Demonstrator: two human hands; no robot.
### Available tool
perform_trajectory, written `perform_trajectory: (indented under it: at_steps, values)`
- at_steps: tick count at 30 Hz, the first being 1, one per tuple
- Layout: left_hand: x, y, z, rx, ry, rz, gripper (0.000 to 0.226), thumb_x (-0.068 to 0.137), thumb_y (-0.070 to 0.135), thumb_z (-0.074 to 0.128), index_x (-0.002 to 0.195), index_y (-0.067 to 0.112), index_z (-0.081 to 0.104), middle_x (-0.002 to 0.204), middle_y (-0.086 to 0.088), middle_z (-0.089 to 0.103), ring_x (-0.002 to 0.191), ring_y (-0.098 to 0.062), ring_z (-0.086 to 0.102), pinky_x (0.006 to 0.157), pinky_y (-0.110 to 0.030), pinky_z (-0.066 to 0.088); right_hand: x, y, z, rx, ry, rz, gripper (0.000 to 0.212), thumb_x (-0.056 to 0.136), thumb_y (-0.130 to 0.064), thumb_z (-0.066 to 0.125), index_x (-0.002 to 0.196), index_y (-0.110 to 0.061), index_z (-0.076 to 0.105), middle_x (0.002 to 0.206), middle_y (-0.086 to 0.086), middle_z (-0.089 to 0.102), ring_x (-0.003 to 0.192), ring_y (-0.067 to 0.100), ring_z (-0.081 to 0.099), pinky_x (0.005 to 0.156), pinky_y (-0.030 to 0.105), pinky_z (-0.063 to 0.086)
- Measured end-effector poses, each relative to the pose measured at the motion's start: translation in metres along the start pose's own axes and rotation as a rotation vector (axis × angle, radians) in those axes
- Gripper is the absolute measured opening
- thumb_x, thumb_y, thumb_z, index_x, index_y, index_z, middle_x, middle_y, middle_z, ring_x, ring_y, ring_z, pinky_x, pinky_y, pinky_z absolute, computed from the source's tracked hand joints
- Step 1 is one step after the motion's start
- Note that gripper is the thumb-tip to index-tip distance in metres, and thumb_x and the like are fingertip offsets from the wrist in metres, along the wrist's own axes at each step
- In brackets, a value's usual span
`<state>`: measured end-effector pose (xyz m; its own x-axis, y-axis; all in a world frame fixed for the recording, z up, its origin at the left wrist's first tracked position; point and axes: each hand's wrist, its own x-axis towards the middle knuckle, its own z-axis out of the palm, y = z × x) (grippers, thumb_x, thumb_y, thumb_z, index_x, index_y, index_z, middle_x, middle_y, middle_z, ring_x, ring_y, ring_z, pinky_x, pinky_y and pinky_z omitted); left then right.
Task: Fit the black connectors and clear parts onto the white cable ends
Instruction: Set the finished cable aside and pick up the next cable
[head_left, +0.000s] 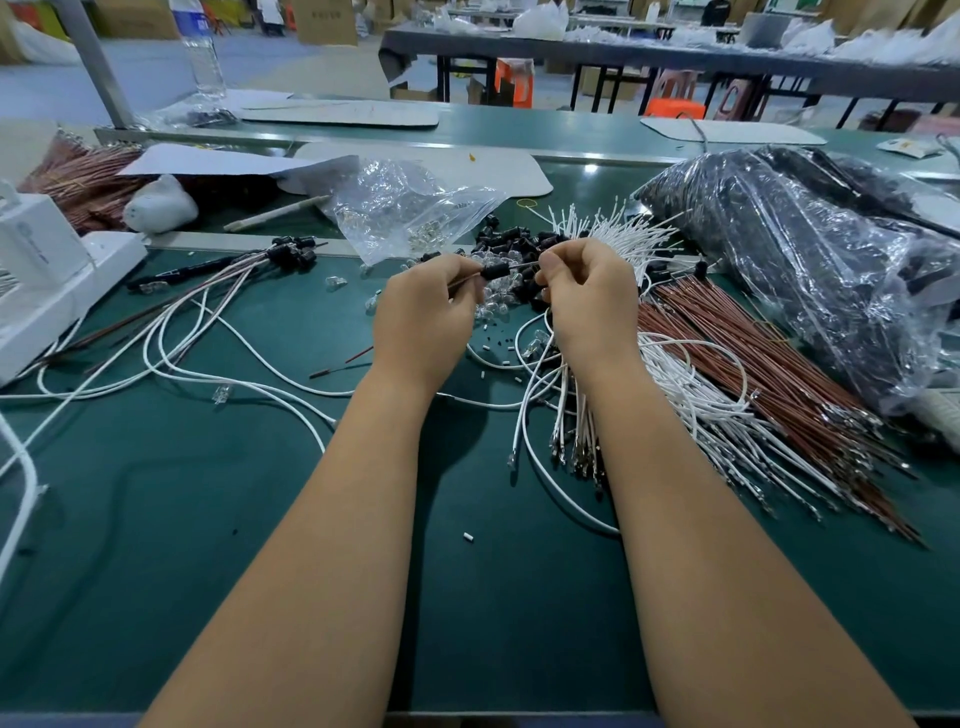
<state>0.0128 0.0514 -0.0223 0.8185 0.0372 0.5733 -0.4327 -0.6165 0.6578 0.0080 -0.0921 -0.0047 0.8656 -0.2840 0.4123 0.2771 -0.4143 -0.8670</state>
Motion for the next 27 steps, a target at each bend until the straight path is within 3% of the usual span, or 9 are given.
perform_trajectory:
  at_steps: [2, 5, 9, 13, 16, 20, 24, 27]
  values:
    - [0.0, 0.0006, 0.0006, 0.022, -0.019, -0.001, 0.013, 0.09, 0.015, 0.061, 0.095, 0.015, 0.072, 0.08, 0.002, 0.071, 0.062, -0.002, 0.057, 0.059, -0.026, 0.046, -0.0004, -0.0011, -0.0013, 0.022, 0.005, 0.01, 0.008, 0.095, -0.014, 0.058, 0.088, -0.017, 0.06, 0.081, -0.001, 0.065, 0.079, 0.019, 0.065, 0.073, 0.028, 0.054]
    - [-0.0011, 0.0019, 0.0015, 0.032, -0.041, 0.022, 0.012, 0.089, 0.016, 0.062, 0.096, 0.014, 0.071, 0.083, 0.0, 0.072, 0.08, -0.018, 0.066, 0.071, -0.034, 0.053, -0.0017, -0.0023, -0.0021, 0.001, -0.005, -0.019, 0.01, 0.095, -0.012, 0.059, 0.086, -0.018, 0.059, 0.08, 0.0, 0.065, 0.079, 0.021, 0.065, 0.075, 0.032, 0.055]
    - [-0.0013, 0.0018, 0.0032, -0.016, -0.064, 0.008, 0.012, 0.091, 0.017, 0.06, 0.086, 0.013, 0.071, 0.074, 0.003, 0.069, 0.066, -0.009, 0.061, 0.062, -0.027, 0.048, -0.0031, -0.0033, -0.0006, 0.02, -0.054, -0.038, 0.013, 0.095, -0.011, 0.058, 0.084, -0.018, 0.06, 0.079, 0.002, 0.065, 0.079, 0.025, 0.066, 0.074, 0.034, 0.056]
    - [-0.0007, 0.0021, 0.0032, -0.127, -0.076, -0.067, 0.015, 0.092, 0.014, 0.058, 0.083, 0.012, 0.07, 0.068, 0.009, 0.067, 0.049, 0.007, 0.05, 0.049, -0.007, 0.033, -0.0027, -0.0034, -0.0034, 0.214, -0.088, 0.034, 0.021, 0.099, -0.008, 0.047, 0.089, -0.011, 0.065, 0.079, 0.005, 0.066, 0.069, 0.012, 0.062, 0.065, 0.02, 0.052]
    - [-0.001, 0.0031, 0.0026, -0.167, -0.079, -0.085, 0.016, 0.092, 0.012, 0.058, 0.082, 0.01, 0.07, 0.066, 0.008, 0.067, 0.045, 0.007, 0.048, 0.047, -0.006, 0.031, -0.003, -0.0049, -0.0051, 0.283, -0.104, 0.062, 0.023, 0.095, -0.002, 0.049, 0.087, -0.015, 0.066, 0.078, 0.004, 0.067, 0.069, 0.008, 0.062, 0.065, 0.016, 0.05]
    - [-0.0011, 0.0041, 0.003, -0.186, -0.092, -0.092, 0.016, 0.092, 0.01, 0.058, 0.08, 0.011, 0.069, 0.065, 0.007, 0.066, 0.042, 0.005, 0.046, 0.046, -0.007, 0.031, -0.0041, -0.0046, -0.0054, 0.24, -0.076, 0.02, 0.016, 0.089, -0.003, 0.061, 0.087, -0.017, 0.068, 0.081, 0.003, 0.069, 0.073, 0.009, 0.063, 0.072, 0.022, 0.055]
    - [-0.0018, 0.0038, 0.0033, -0.174, -0.097, -0.073, 0.013, 0.092, 0.013, 0.059, 0.082, 0.014, 0.068, 0.068, 0.007, 0.069, 0.045, 0.005, 0.049, 0.048, -0.008, 0.033, -0.004, -0.005, -0.006, 0.207, -0.066, -0.019, 0.014, 0.089, -0.005, 0.064, 0.084, -0.018, 0.067, 0.076, 0.0, 0.066, 0.067, 0.007, 0.06, 0.067, 0.02, 0.054]
    - [-0.0015, 0.0025, 0.0044, -0.15, -0.1, -0.053, 0.005, 0.091, 0.017, 0.06, 0.089, 0.016, 0.065, 0.068, 0.007, 0.069, 0.051, 0.004, 0.054, 0.056, -0.019, 0.042, -0.0035, -0.0044, -0.0062, 0.178, -0.057, -0.033, 0.014, 0.09, -0.006, 0.063, 0.082, -0.018, 0.065, 0.075, 0.0, 0.065, 0.067, 0.009, 0.059, 0.065, 0.021, 0.054]
